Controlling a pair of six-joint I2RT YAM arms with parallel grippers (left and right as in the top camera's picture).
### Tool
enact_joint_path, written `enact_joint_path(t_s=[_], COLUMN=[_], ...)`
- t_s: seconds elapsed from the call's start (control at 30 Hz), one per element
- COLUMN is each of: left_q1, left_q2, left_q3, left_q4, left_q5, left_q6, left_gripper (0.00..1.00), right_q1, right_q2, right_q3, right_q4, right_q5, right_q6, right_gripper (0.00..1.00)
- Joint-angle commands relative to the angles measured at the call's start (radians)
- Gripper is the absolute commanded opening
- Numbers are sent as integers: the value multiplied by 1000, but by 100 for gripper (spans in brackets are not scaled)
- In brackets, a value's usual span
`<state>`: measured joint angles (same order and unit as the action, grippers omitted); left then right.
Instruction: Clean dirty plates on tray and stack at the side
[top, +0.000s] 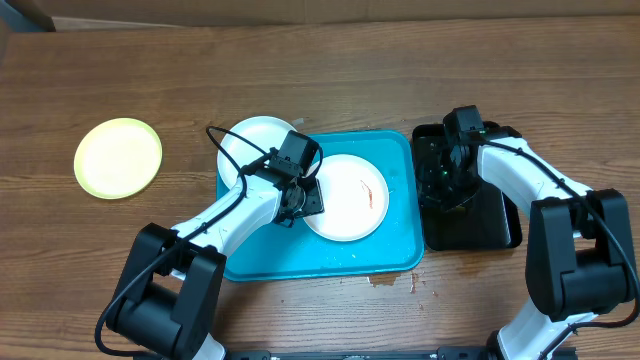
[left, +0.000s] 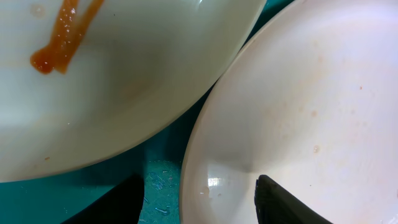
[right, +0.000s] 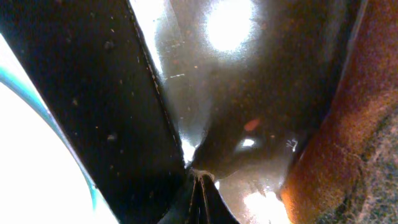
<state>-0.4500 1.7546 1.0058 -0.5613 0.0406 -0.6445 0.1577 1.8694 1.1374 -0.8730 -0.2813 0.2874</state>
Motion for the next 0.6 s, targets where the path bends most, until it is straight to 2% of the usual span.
enact_joint_path(t_s=[0.0,0.37,0.5,0.57], left_q1=[-3,-3,-3,-3], left_q2=[8,8,8,8], left_q3=[-5,-5,-5,-5], left_q4=[-3,-4,-8,-11], left_q5=[1,1,1,1], left_q6=[21,21,21,21], left_gripper=[59,59,59,59], right_q1=[6,4,4,4], right_q2=[-5,-5,-5,-5], right_q3=[-6,34,121,178], right_q4=[0,-7,-70,-122], right_q5=[-52,-34,41,130], right_q6=[2,0,-3,-3], right_gripper=[4,4,13,20])
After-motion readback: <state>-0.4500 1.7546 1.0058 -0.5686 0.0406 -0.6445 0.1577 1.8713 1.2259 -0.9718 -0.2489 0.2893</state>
